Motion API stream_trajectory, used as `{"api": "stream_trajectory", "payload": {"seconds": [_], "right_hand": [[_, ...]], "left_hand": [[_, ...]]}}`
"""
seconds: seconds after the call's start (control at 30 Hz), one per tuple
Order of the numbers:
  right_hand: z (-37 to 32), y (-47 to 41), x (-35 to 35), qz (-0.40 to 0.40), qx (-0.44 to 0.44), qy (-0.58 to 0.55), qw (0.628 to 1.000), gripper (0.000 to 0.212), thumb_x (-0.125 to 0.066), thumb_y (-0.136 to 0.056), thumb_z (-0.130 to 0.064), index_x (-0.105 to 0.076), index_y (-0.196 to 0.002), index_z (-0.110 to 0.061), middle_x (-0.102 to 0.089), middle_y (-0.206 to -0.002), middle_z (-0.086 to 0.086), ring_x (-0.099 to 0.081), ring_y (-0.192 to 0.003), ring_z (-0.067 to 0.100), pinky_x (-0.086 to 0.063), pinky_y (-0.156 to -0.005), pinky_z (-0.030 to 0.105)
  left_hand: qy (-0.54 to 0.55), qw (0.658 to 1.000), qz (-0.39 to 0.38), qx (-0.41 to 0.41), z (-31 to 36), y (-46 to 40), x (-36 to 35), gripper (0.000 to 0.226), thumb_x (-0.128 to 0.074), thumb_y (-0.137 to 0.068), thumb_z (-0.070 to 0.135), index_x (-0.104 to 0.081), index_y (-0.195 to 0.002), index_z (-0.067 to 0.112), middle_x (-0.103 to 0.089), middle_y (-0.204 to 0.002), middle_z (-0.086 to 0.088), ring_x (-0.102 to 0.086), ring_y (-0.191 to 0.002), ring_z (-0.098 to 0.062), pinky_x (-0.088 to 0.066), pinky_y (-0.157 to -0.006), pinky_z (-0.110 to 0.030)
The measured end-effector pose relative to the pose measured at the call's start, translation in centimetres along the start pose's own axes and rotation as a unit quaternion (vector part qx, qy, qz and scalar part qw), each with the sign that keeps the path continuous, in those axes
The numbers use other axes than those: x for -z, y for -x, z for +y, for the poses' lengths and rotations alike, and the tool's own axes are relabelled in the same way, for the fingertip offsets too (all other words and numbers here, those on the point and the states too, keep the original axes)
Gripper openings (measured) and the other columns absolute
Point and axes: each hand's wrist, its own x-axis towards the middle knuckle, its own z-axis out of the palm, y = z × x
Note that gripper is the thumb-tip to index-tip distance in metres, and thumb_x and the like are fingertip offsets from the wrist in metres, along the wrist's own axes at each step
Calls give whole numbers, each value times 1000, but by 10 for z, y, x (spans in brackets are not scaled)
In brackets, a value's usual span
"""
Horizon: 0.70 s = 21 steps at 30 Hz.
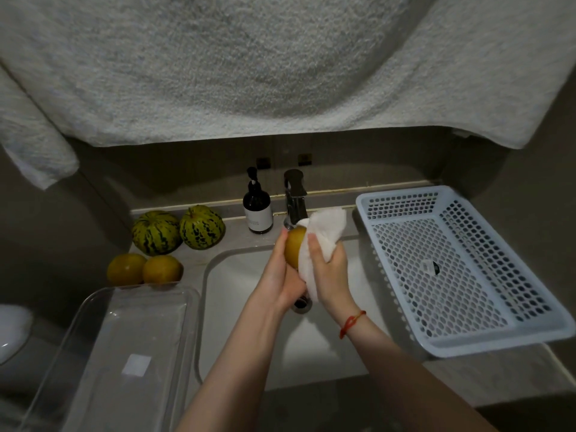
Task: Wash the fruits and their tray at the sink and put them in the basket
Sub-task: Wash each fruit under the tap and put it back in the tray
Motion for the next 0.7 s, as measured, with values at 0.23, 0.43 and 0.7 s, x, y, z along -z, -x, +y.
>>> {"api": "stream_trajectory", "payload": {"seconds": [0.23,0.43,0.7], "right_hand": [[4,-6,13,7,264,272,925,41,-54,-88,-42,-62,-107,-6,-65,-98,7,-59,-91,15,-47,-77,25],[-8,-13,3,128,31,46,990,21,-49,-95,-35,-57,-80,-24,-61,-76,-7,-60,-72,6,-47,-55,11],[-29,-30,23,-26,-249,-263,932,56,-35,-93,-57,-61,-109,-10,-70,-99,13,-62,-98,30,-47,-93,45]], "left_hand": [[-134,990,28,-29,4,0,0,32,-45,-96,37,-63,-98,11,-71,-83,-9,-64,-81,-22,-52,-71,-35],[-55,998,10,-24,-9,1,-3,40,-42,-96,43,-57,-114,11,-65,-104,-16,-60,-93,-30,-45,-88,-51],[-52,998,-11,-47,3,3,10,40,-64,-76,42,-59,-107,17,-65,-110,-16,-62,-103,-34,-50,-89,-49]]}}
